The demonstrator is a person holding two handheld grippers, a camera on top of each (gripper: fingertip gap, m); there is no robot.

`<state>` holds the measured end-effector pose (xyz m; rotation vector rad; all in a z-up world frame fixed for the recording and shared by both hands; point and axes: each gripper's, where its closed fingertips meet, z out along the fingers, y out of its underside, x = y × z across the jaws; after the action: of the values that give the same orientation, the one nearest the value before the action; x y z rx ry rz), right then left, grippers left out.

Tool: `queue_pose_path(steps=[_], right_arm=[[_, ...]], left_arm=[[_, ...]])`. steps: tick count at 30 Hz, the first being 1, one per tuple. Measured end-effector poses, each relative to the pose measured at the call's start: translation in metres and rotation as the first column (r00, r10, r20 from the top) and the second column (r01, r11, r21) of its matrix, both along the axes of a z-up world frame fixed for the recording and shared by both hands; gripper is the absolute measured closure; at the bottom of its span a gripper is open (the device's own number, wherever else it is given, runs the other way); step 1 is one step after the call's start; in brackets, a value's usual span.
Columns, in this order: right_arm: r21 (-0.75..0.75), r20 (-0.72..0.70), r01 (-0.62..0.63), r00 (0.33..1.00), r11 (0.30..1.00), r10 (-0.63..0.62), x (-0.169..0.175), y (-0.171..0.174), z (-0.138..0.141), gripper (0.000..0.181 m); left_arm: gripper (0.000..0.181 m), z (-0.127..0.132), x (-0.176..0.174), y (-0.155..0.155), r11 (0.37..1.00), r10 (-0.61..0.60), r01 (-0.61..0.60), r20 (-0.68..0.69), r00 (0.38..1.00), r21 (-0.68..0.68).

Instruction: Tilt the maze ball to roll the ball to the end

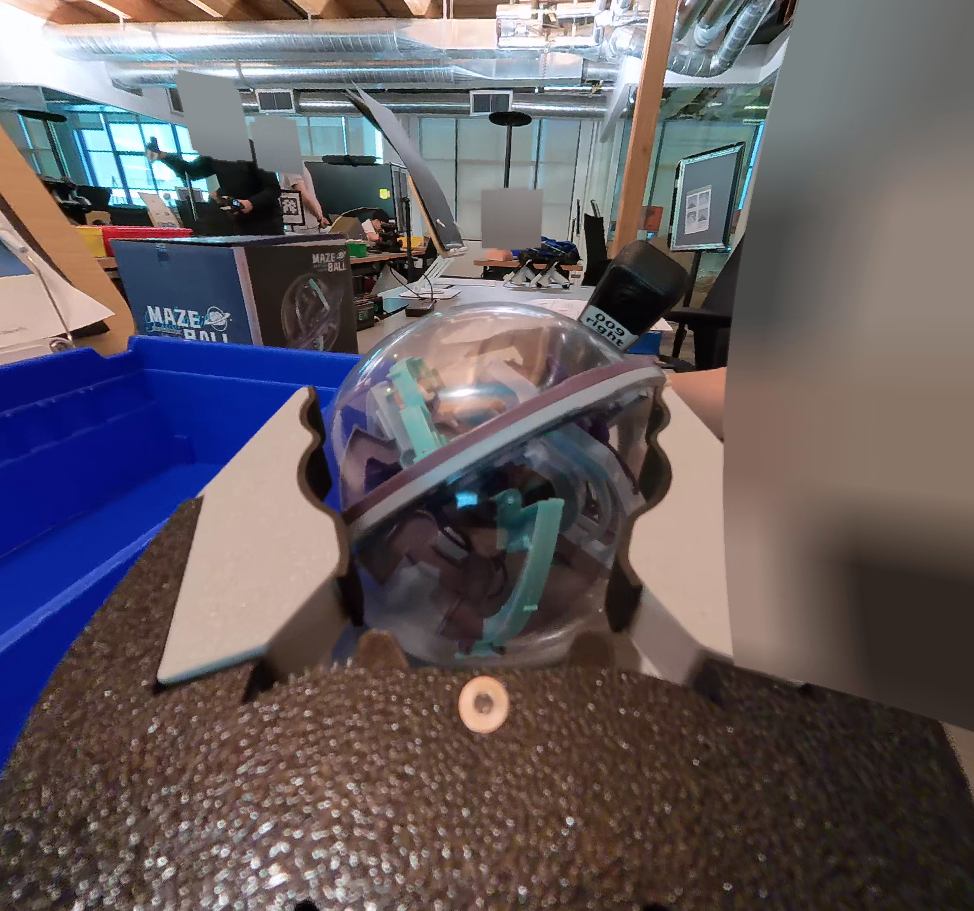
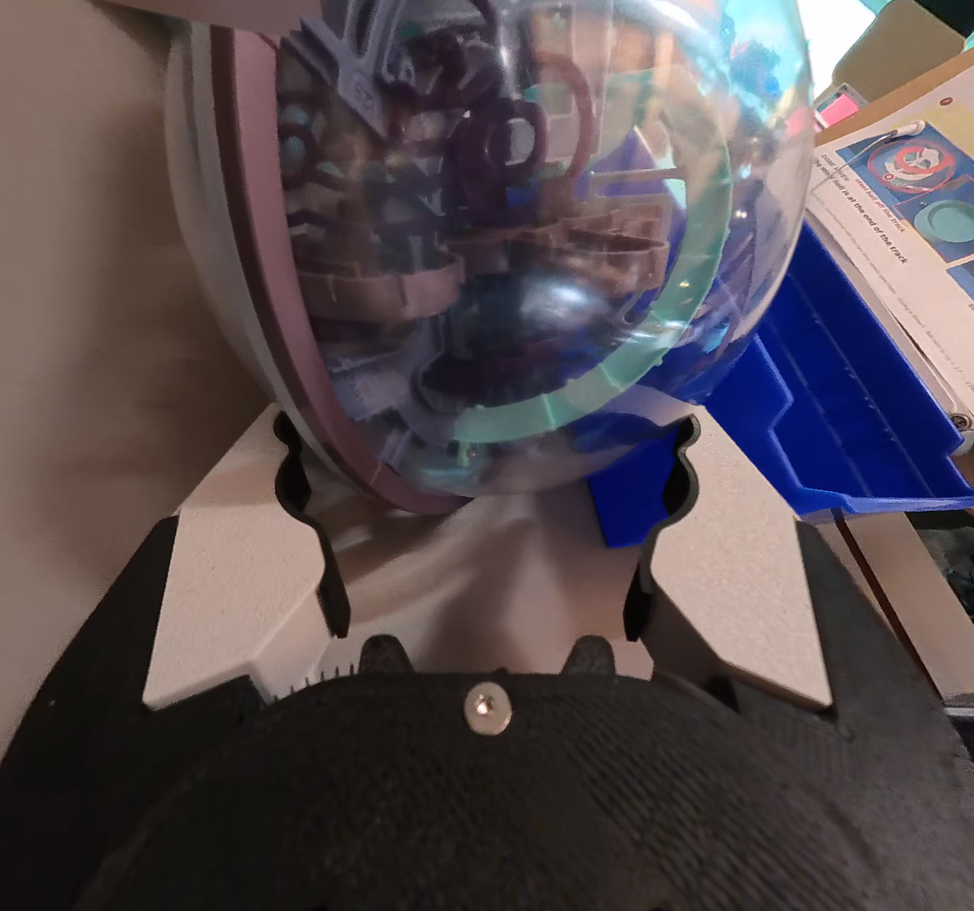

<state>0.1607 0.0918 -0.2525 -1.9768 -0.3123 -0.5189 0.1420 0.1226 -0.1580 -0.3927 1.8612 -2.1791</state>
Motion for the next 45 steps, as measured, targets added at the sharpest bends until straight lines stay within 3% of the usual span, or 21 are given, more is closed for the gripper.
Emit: queue_pose_path(steps=[11, 26, 39, 45], right_arm=[[-0.028, -0.026, 0.012, 1.0, 1.0, -0.012, 0.0039, -0.0017, -0.0046, 0.048], [-0.067, -0.058, 0.025, 0.998, 0.997, -0.029, 0.0066, -0.0053, -0.01, 0.068], [-0.069, -0.052, 0.017, 0.998, 0.997, -0.02, 0.0064, -0.0053, -0.0101, 0.068], [-0.076, -0.016, 0.016, 1.0, 0.997, -0.017, 0.008, -0.0074, -0.0096, 0.073]], left_arm=[[0.069, 0.0043, 0.0005, 0.0009, 0.999, 0.048, -0.048, 0.01, 0.999, 0.012], [0.08, 0.0071, 0.0065, 0.0073, 0.998, 0.038, -0.041, -0.081, 0.996, -0.046], [0.088, 0.0108, -0.001, 0.0028, 0.996, 0.074, -0.075, 0.018, 0.997, 0.039], [0.084, 0.0089, -0.0001, 0.0032, 0.998, 0.059, -0.059, -0.004, 0.998, 0.018]])
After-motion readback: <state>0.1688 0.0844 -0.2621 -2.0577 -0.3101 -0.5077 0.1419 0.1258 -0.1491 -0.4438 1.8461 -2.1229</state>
